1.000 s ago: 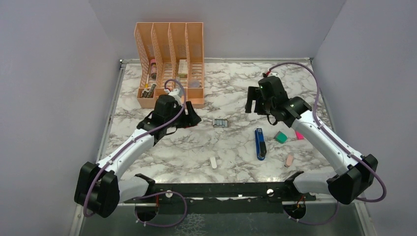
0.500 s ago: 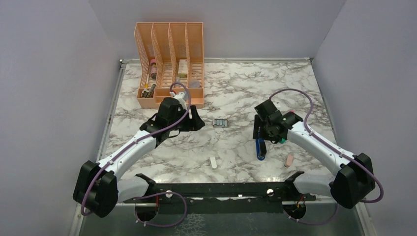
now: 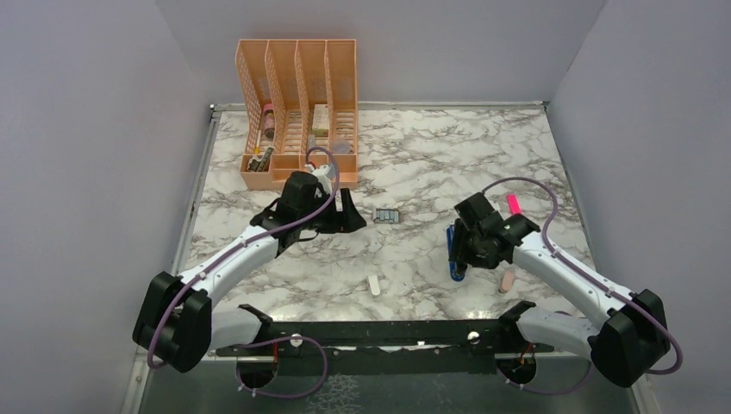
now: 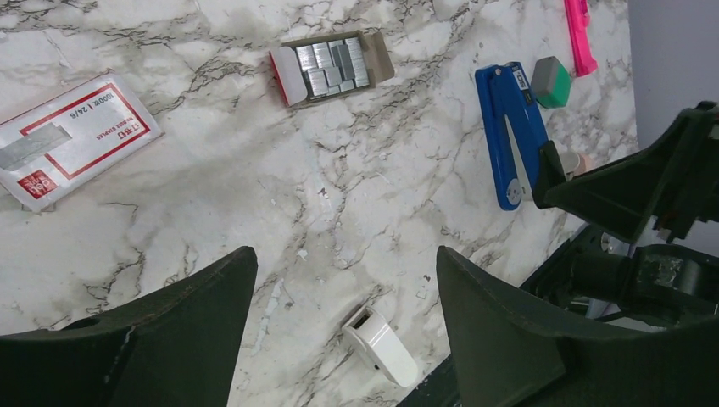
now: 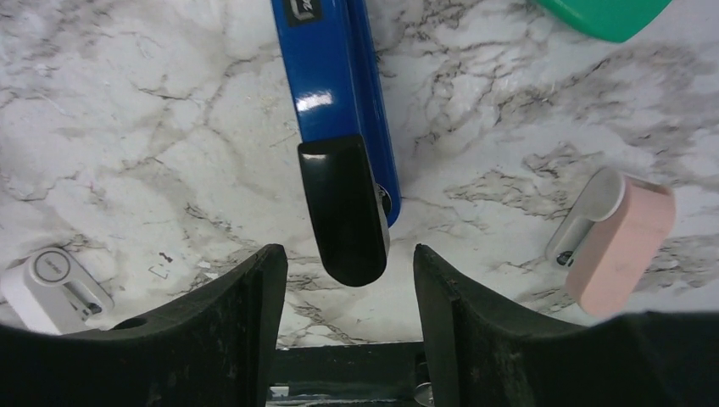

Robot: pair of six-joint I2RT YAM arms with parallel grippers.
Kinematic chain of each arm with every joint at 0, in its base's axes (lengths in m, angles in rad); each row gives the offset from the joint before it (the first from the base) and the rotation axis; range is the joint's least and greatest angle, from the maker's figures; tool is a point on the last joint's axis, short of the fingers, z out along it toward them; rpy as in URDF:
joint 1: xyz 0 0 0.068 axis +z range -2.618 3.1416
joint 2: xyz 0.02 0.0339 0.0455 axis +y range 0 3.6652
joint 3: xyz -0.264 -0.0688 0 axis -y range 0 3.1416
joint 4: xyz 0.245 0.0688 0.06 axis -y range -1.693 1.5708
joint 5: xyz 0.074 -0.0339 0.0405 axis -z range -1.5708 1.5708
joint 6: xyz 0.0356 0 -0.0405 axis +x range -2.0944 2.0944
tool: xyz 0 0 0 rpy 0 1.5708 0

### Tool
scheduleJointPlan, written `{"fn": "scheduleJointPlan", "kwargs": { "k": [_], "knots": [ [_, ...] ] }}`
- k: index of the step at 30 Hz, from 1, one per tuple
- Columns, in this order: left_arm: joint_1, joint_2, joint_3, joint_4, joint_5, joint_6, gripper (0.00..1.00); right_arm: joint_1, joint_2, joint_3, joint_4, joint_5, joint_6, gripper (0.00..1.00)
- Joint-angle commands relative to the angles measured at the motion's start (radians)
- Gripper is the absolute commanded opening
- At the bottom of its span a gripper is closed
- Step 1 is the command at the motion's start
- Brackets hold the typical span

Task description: Load the staples into the stapler

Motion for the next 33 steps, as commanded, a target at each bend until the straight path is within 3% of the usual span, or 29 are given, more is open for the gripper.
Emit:
{"fn": "scheduleJointPlan", "kwargs": {
  "k": [1, 6, 16, 25, 33],
  "knots": [
    [-0.005, 0.023, 0.033, 0.042, 0.058, -0.027, 0.8, -0.003, -0.002, -0.083, 0.069, -0.064, 0.088, 0.6],
    [-0.06, 0.069, 0.044, 0.117, 0.029, -0.097, 0.81, -0.003, -0.012, -0.107, 0.127, -0.05, 0.084, 0.48],
    [-0.213, 0.229, 0.033, 0.39, -0.068, -0.34, 0.84, -0.003, -0.037, -0.124, 0.155, 0.001, 0.059, 0.39],
    [-0.299, 0.359, 0.071, 0.411, -0.09, -0.309, 0.86, -0.003, -0.013, -0.128, 0.199, 0.041, -0.007, 0.47],
    [-0.307, 0.402, 0.058, 0.441, -0.064, -0.28, 0.86, -0.003, 0.027, -0.138, 0.244, 0.019, -0.042, 0.41]
  ]
}}
